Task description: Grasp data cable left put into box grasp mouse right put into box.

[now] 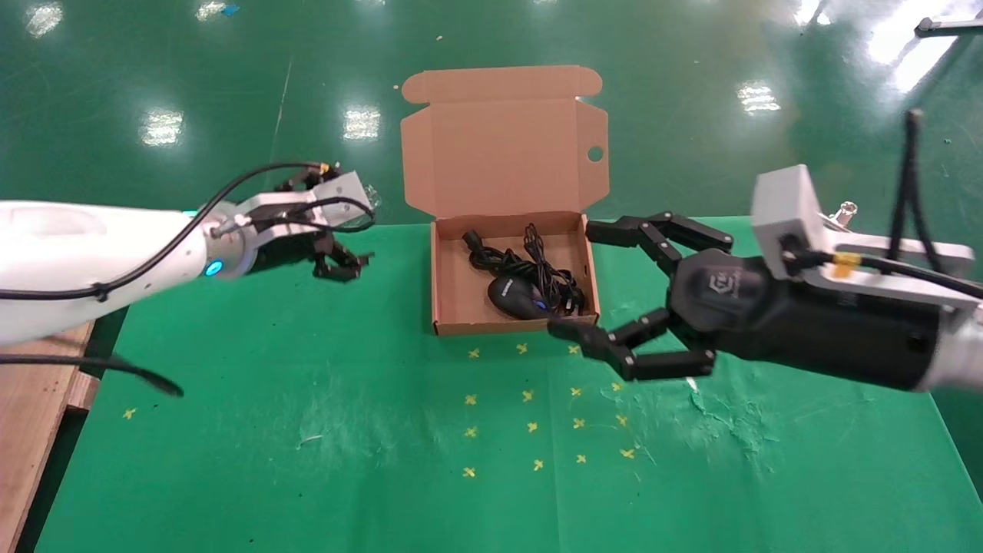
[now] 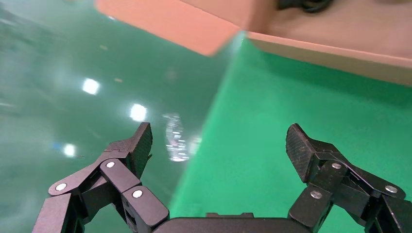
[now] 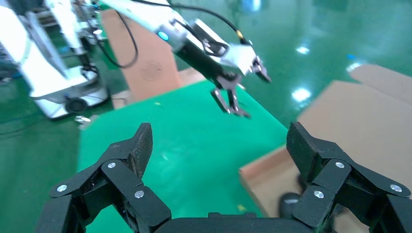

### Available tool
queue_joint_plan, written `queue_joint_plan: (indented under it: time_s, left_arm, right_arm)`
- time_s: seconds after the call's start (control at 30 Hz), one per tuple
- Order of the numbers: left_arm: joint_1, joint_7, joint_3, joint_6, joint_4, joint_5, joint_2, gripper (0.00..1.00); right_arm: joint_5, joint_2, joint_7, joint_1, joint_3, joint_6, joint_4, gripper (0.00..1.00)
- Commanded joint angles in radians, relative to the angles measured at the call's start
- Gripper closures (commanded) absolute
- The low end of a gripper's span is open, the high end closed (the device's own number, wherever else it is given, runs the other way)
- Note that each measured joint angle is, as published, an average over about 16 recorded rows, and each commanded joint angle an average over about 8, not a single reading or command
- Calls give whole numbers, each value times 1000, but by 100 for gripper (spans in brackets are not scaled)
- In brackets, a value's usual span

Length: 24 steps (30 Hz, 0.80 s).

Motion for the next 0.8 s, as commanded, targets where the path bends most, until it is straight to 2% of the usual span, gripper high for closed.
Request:
queue_joint_plan:
  time_s: [0.03, 0.47, 0.8]
  left_arm:
    - [17, 21, -30, 30, -7, -47, -12, 0]
    - [134, 161, -235, 234, -54, -360, -93, 0]
    - [223, 268, -391, 390, -90, -601, -155, 0]
  right_arm:
    - [26, 19, 4, -9, 8, -20, 23, 0]
    - [189, 134, 30, -68, 58, -141, 162, 0]
    - [210, 148, 33, -74, 63, -156, 178, 0]
